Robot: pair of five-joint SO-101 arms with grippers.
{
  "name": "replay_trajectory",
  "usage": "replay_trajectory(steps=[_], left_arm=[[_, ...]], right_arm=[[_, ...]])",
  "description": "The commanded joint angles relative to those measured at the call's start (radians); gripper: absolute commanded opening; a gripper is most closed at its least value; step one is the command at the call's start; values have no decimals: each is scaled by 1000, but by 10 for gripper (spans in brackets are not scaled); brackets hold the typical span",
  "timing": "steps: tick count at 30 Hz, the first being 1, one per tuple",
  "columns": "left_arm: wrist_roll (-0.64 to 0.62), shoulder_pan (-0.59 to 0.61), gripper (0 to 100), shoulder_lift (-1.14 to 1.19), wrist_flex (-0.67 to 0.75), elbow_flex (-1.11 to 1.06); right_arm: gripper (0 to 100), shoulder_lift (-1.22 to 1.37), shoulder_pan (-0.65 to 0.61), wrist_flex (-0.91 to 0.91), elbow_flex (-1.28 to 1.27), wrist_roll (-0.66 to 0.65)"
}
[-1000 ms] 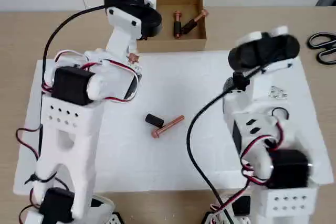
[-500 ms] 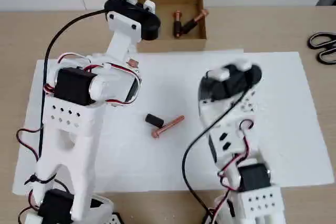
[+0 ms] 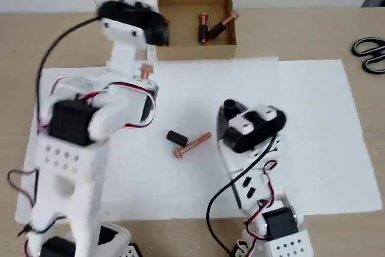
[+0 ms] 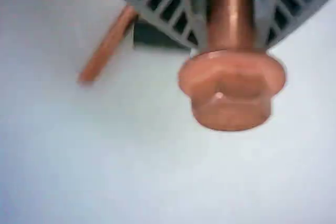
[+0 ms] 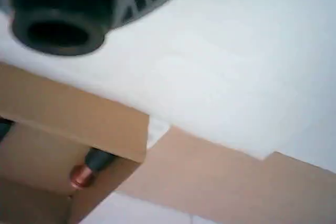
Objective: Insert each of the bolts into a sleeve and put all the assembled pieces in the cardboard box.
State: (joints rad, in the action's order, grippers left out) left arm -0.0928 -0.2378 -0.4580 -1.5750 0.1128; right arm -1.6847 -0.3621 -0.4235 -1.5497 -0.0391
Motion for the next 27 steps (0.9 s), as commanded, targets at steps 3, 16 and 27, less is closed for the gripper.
replay_trajectory(steps=[3,16,27], left_arm=[[-72,0,6,-152,206,-28],[-232,-91,6,-511,672,-641],[-232,-213,6,-890,1135,-1237]], right_arm=[[5,-137,-88,108,-81,12],[5,-119,-186,122,-133,138],[5,-128,-189,18,-133,146]])
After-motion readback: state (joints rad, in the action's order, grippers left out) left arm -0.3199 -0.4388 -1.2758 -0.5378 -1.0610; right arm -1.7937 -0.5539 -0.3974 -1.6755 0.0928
